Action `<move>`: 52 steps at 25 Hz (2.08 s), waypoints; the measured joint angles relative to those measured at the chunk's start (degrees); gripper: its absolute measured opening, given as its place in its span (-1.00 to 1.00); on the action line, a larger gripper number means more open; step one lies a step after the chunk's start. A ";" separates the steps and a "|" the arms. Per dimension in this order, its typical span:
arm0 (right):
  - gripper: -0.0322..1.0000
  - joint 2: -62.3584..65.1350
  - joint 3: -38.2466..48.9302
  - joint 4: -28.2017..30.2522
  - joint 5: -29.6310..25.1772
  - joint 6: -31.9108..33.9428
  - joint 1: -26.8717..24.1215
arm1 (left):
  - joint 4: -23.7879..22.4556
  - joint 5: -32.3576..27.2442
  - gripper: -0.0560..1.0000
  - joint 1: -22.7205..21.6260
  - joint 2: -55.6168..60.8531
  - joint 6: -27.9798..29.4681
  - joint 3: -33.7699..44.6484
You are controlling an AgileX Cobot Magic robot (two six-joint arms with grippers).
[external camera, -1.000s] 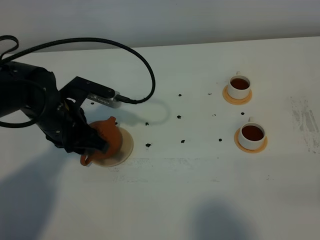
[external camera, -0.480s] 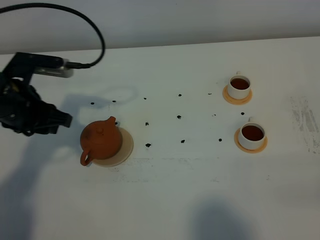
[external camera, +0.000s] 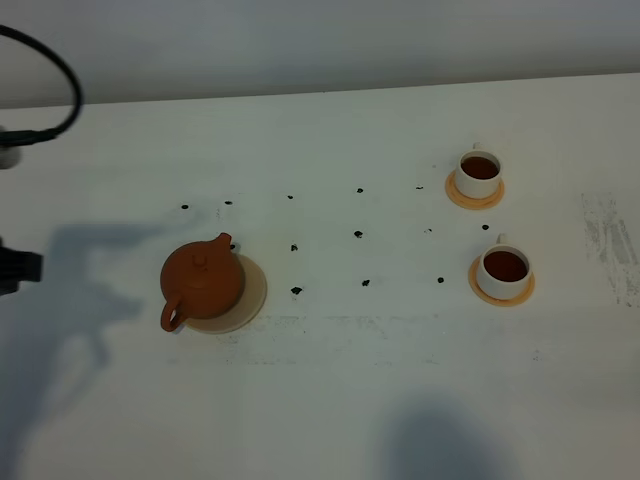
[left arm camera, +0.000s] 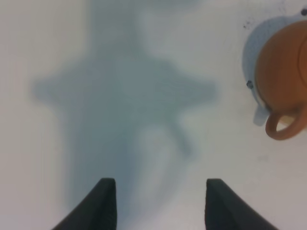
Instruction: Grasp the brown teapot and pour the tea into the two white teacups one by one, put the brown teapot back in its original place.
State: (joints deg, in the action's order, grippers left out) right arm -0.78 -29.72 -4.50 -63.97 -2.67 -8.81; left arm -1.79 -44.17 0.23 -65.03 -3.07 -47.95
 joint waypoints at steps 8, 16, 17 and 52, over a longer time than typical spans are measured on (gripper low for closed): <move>-0.02 0.00 0.00 0.00 0.00 0.00 0.00 | -0.02 -9.48 -0.14 -3.73 20.23 1.78 5.46; -0.02 0.00 0.00 0.00 0.00 0.00 0.00 | 0.43 -19.17 -0.19 -4.47 37.51 3.46 9.32; -0.02 0.00 0.00 0.00 0.00 0.00 0.00 | 1.34 -19.34 -0.20 -4.47 39.50 4.05 10.16; -0.02 0.00 0.00 0.00 0.00 0.00 0.00 | 3.04 -16.59 -0.20 -2.52 65.30 5.53 21.98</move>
State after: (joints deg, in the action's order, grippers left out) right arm -0.78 -29.72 -4.50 -63.97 -2.67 -8.81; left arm 1.26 -60.76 -2.29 0.27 2.46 -25.96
